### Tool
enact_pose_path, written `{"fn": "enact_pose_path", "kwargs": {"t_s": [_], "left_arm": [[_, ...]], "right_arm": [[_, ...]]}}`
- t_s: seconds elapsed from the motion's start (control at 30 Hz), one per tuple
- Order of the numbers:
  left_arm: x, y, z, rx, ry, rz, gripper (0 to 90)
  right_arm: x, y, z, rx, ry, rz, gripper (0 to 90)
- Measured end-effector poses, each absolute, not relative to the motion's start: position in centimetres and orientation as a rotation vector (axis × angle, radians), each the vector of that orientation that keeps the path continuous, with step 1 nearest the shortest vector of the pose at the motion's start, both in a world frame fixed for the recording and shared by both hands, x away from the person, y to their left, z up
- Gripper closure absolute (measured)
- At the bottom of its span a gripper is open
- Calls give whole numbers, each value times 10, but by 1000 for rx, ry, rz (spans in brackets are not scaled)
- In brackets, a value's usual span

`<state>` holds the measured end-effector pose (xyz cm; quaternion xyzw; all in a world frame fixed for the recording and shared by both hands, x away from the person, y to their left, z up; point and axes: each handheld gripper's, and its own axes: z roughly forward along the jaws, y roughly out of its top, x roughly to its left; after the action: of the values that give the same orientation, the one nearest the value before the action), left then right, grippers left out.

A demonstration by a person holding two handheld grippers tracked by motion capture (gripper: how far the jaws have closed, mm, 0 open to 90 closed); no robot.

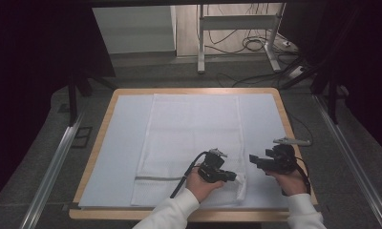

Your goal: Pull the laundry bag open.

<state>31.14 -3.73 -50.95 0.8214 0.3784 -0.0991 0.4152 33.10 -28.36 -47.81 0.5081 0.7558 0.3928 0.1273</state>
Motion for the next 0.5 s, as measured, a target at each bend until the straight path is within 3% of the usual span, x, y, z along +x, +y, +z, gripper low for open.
{"fn": "enact_pose_path", "kwargs": {"t_s": [0.5], "left_arm": [[308,-27,-498,2054,934,-174,870]], "right_arm": [[333,-287,-477,1581,2210,1152,208]]}}
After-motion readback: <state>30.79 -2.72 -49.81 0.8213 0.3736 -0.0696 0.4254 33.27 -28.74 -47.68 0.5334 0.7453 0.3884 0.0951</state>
